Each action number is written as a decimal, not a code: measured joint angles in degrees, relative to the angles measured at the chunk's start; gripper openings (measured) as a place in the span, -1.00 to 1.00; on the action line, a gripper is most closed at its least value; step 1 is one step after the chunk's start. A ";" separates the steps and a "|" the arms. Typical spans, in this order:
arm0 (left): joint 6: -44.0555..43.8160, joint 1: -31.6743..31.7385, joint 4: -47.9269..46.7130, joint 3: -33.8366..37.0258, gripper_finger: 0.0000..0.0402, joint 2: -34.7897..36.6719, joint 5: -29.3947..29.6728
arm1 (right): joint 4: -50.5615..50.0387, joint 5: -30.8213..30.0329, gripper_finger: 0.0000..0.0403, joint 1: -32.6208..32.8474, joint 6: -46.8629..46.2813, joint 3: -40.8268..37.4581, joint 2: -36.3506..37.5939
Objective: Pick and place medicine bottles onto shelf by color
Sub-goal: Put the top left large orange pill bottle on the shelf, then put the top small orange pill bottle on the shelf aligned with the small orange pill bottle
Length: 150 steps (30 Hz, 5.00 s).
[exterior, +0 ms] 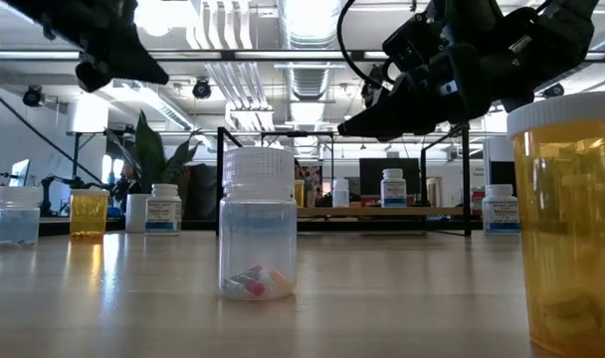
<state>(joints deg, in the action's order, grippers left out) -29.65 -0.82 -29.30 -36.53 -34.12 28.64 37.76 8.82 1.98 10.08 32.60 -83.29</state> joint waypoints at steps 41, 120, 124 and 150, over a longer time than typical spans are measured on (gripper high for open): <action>-17.65 18.84 -37.29 -12.55 0.68 -48.38 -23.83 | 2.25 0.17 -0.69 4.06 1.52 -5.80 0.05; 22.74 35.31 -47.69 -94.03 0.01 -98.46 -14.64 | -5.68 -1.75 -0.69 4.39 -9.28 -19.66 30.63; 23.73 35.32 -47.69 -94.03 0.15 -98.45 -14.64 | -5.69 -1.96 -0.69 4.39 -10.06 -19.65 30.60; 20.94 12.01 -37.88 -79.62 0.38 -72.30 -5.73 | -8.11 -16.49 -0.69 7.54 -18.53 -19.76 30.56</action>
<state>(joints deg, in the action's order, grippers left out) -8.71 11.20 -67.17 -116.15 -106.42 22.91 29.65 -7.67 9.52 -8.45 12.84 -52.73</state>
